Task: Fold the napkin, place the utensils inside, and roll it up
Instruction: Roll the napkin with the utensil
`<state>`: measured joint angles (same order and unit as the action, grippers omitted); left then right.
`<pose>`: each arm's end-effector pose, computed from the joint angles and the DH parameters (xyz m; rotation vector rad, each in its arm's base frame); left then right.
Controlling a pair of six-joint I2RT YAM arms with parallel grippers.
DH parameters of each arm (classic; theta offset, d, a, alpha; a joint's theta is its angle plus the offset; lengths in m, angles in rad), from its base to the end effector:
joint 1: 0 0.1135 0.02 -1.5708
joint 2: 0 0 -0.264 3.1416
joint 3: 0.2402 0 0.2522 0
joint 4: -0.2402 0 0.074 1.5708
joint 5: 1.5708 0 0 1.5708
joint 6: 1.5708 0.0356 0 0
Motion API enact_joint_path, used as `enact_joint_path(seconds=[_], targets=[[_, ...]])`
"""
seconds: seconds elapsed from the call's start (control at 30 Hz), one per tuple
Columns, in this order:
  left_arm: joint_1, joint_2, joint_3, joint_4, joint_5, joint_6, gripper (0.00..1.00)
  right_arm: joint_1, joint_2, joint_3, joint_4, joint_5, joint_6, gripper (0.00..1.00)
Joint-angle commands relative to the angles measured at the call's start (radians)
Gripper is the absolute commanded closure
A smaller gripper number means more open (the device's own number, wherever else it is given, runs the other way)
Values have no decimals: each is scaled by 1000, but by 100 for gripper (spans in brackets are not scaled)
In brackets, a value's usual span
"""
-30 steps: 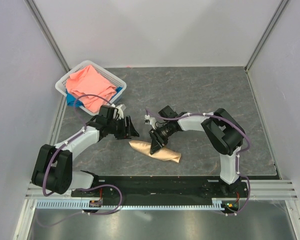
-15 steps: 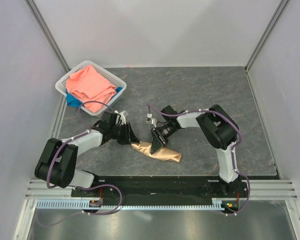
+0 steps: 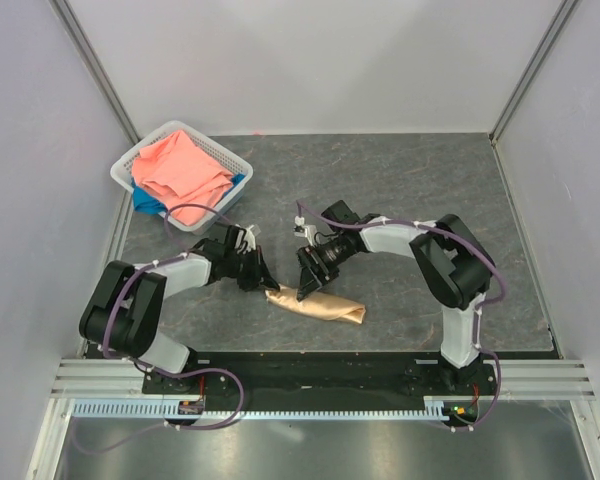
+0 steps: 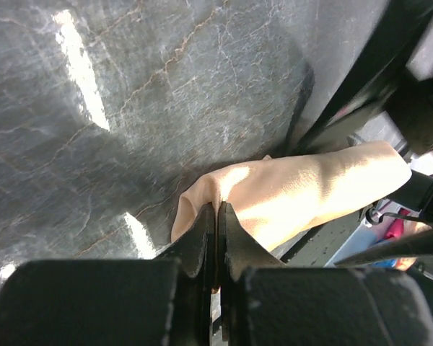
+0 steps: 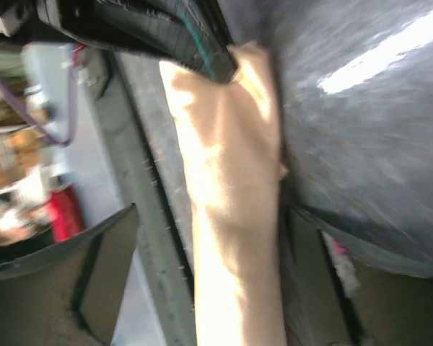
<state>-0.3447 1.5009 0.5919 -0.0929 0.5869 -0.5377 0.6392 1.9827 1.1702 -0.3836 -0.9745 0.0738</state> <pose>0.2336 -0.1048 0.1332 -0.0225 2.6885 -1.0662 0.2811 0.2456 0.1314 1.0198 -2.5326 -1.5286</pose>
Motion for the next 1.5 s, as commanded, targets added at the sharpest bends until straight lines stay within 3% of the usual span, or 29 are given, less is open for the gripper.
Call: enact_joint_path(seconds=[0.0, 0.13, 0.33, 0.47, 0.8, 0.97, 1.07, 1.13, 1.23, 1.27, 1.37, 1.47], targets=[[-5, 53, 89, -85, 5, 39, 98, 7, -163, -1, 5, 288, -64, 5], [-4, 113, 154, -152, 16, 62, 98, 79, -327, -64, 8, 517, -153, 2], [3, 189, 258, -215, 47, 97, 98, 256, -436, -182, 55, 813, -187, 2], [4, 228, 305, -254, 59, 114, 98, 333, -450, -236, 104, 917, -184, 2], [4, 251, 336, -281, 60, 130, 98, 410, -341, -236, 115, 1000, -200, 2], [4, 260, 338, -286, 64, 136, 98, 410, -300, -221, 103, 1063, -184, 8], [4, 263, 342, -286, 68, 137, 98, 410, -272, -207, 80, 1099, -158, 16], [4, 263, 347, -288, 68, 136, 98, 410, -251, -198, 59, 1119, -134, 28], [6, 254, 362, -289, 67, 130, 83, 407, -226, -185, 38, 1129, -106, 42], [7, 243, 374, -289, 67, 125, 68, 404, -223, -182, 32, 1128, -80, 45], [33, 219, 394, -291, 62, 114, 43, 378, -200, -173, 6, 1128, -11, 50], [73, 177, 404, -292, 59, 105, 29, 332, -186, -170, -18, 1111, 62, 54]])
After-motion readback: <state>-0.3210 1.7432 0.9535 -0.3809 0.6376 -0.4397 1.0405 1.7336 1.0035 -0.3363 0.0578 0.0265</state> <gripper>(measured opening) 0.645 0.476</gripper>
